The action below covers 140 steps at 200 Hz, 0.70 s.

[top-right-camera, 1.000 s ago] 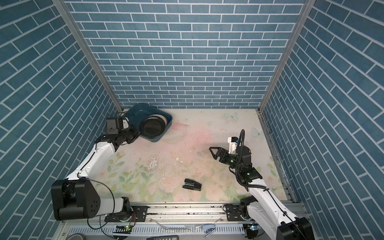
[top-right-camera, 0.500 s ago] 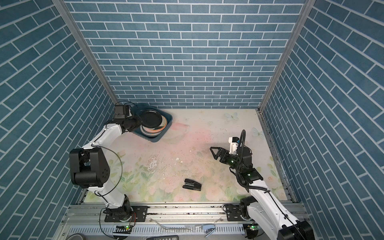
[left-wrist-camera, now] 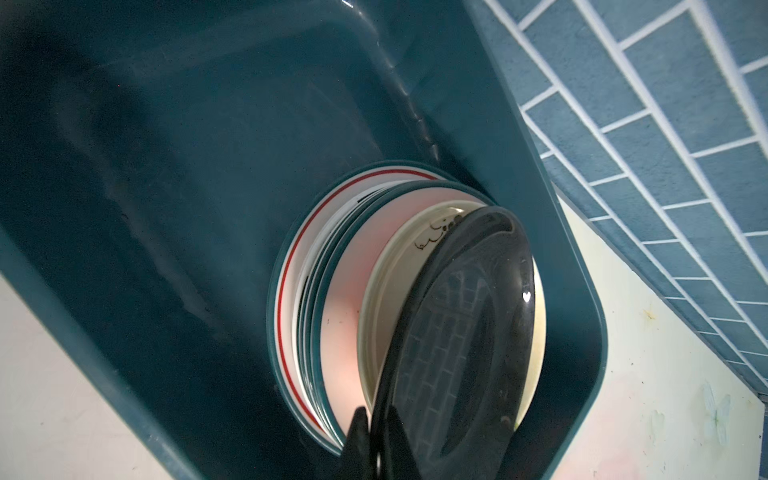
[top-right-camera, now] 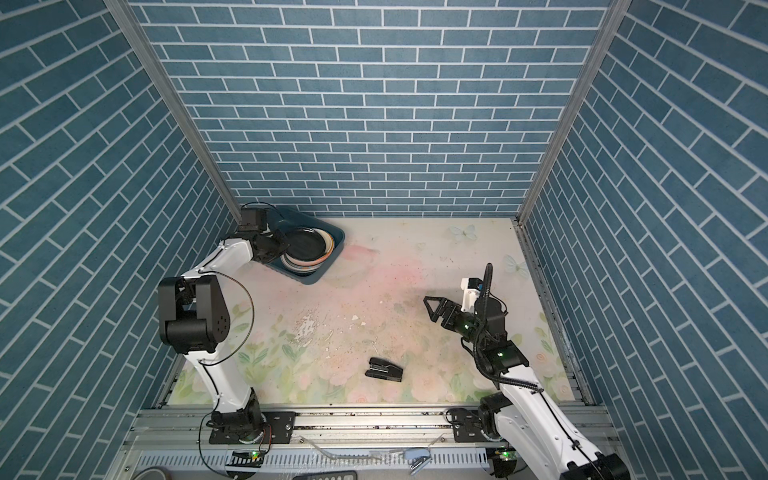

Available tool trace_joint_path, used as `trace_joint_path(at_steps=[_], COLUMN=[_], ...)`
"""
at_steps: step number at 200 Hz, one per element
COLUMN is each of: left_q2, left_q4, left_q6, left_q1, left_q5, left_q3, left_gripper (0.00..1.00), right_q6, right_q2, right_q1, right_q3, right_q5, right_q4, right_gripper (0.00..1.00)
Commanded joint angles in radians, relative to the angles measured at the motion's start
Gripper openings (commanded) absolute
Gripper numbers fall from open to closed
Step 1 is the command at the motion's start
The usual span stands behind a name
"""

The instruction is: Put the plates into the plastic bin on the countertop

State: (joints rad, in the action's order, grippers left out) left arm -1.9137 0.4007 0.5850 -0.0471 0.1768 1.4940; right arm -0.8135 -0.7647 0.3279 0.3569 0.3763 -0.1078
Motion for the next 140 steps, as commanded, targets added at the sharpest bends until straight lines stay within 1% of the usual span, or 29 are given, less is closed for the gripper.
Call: trace_joint_path(at_steps=[1,5,21,34,56,68,75,86,89,93,96,98,118,140], left_q2=[-0.018,-0.021,-0.037,-0.05,-0.08,-0.078,-0.069,-0.047,-0.038,-0.027,-0.018,-0.011,0.074,0.186], left_q4=[0.007,0.008,0.014,0.008,0.067,0.067,0.056,0.035,0.03,0.018,0.009,0.003,-0.081,-0.204], left_q6=[-0.019,-0.02,-0.028,-0.059,-0.102,-0.112,-0.116,-0.116,-0.116,-0.116,-0.116,-0.114,-0.113,-0.103], left_q1=[0.004,0.004,0.006,0.014,0.038,0.047,0.049,0.053,0.055,0.055,0.055,0.055,0.056,0.063], left_q5=[0.007,0.009,0.023,0.06,0.056,0.048,0.043,0.035,0.034,0.03,0.029,0.028,0.008,-0.032], left_q3=[0.05,0.054,0.074,0.093,0.146,0.144,0.132,0.107,0.099,0.086,0.076,0.069,-0.026,-0.173], left_gripper=[0.1,0.11,0.22,0.31,0.45,0.57,0.65,0.74,0.81,0.87,0.96,0.99,1.0,1.0], right_q6=[0.017,0.017,0.016,0.013,0.013,0.013,0.012,0.014,0.015,0.018,0.02,0.021,0.035,0.054], right_q2=[0.006,0.007,0.003,0.0,-0.002,-0.005,-0.004,-0.005,-0.004,-0.005,-0.005,-0.006,-0.006,-0.008], right_q1=[-0.002,-0.003,-0.003,-0.003,-0.003,-0.003,-0.003,-0.003,-0.002,-0.003,-0.003,-0.003,-0.004,-0.004], right_q3=[-0.01,-0.009,-0.009,-0.009,-0.012,-0.011,-0.011,-0.007,-0.006,-0.003,-0.001,0.0,0.007,0.013], right_q5=[-0.019,-0.02,-0.02,-0.021,-0.022,-0.021,-0.021,-0.023,-0.023,-0.024,-0.025,-0.026,-0.051,-0.069], right_q4=[0.011,0.011,0.011,0.011,0.011,0.012,0.014,0.021,0.025,0.027,0.031,0.032,0.056,0.072], right_gripper=[0.94,0.94,0.94,0.94,0.94,0.94,0.94,0.94,0.94,0.94,0.94,0.94,0.94,0.94])
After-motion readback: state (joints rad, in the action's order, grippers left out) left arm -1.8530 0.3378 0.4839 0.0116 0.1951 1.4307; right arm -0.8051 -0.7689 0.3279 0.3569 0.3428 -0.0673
